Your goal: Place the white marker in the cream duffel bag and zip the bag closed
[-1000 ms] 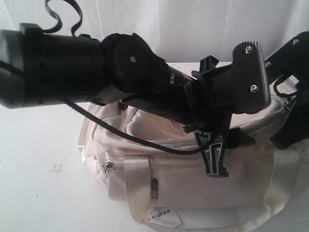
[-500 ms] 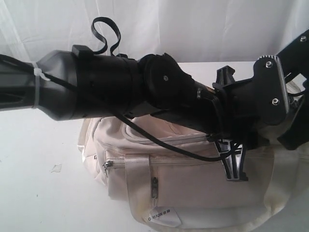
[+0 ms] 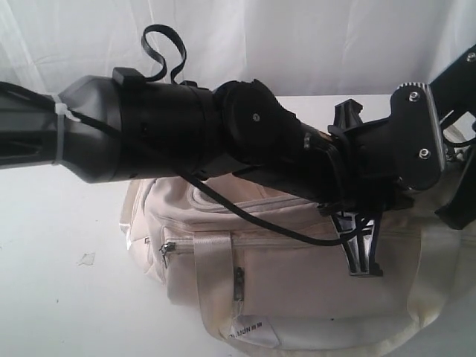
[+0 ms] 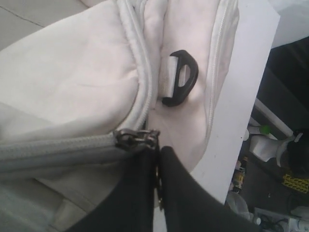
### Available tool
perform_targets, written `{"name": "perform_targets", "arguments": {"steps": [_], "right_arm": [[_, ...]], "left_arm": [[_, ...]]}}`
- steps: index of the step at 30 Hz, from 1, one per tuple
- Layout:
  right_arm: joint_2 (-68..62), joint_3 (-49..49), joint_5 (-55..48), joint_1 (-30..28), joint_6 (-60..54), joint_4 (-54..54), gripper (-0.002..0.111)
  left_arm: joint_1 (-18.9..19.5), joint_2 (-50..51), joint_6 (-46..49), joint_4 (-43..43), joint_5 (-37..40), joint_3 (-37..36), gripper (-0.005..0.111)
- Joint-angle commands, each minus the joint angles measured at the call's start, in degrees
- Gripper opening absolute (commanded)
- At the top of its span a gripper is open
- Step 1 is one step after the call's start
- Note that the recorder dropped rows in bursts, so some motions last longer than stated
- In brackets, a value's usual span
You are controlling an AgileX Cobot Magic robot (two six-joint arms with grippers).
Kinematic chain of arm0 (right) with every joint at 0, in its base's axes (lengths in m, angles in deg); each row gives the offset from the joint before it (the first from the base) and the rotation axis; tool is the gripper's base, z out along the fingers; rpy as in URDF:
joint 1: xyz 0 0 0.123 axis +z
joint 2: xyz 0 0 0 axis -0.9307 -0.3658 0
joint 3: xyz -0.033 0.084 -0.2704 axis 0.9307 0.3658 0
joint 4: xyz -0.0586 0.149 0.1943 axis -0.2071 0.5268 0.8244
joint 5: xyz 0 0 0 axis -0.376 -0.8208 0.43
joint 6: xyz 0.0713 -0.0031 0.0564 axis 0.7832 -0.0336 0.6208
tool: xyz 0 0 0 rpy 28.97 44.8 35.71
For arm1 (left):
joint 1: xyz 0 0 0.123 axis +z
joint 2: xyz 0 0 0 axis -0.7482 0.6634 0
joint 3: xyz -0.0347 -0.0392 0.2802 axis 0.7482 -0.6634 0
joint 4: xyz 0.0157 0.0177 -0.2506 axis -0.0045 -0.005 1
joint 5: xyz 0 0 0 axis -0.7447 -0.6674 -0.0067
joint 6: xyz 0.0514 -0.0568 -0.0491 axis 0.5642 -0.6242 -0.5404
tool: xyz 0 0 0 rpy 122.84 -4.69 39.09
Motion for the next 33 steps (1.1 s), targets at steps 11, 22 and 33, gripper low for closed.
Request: {"name": "perform_targets", "arguments": {"steps": [11, 22, 33], "right_arm": [[-4.8, -2.9, 8.5, -3.8, 0.1, -14.2, 0.000], [-7.3, -3.8, 17.5, -11.0, -0.2, -14.9, 0.000], [-14.4, -12.5, 20.8, -13.2, -0.2, -15.8, 0.000]], "left_arm": [[-1.3, -1.3, -0.6, -2.4, 7.5, -2.9, 0.000], [-1.3, -4.1, -0.4, -2.9, 7.7, -6.5, 0.000], [-1.3, -4.6, -0.4, -3.5, 10.8, -6.9, 0.000]]}}
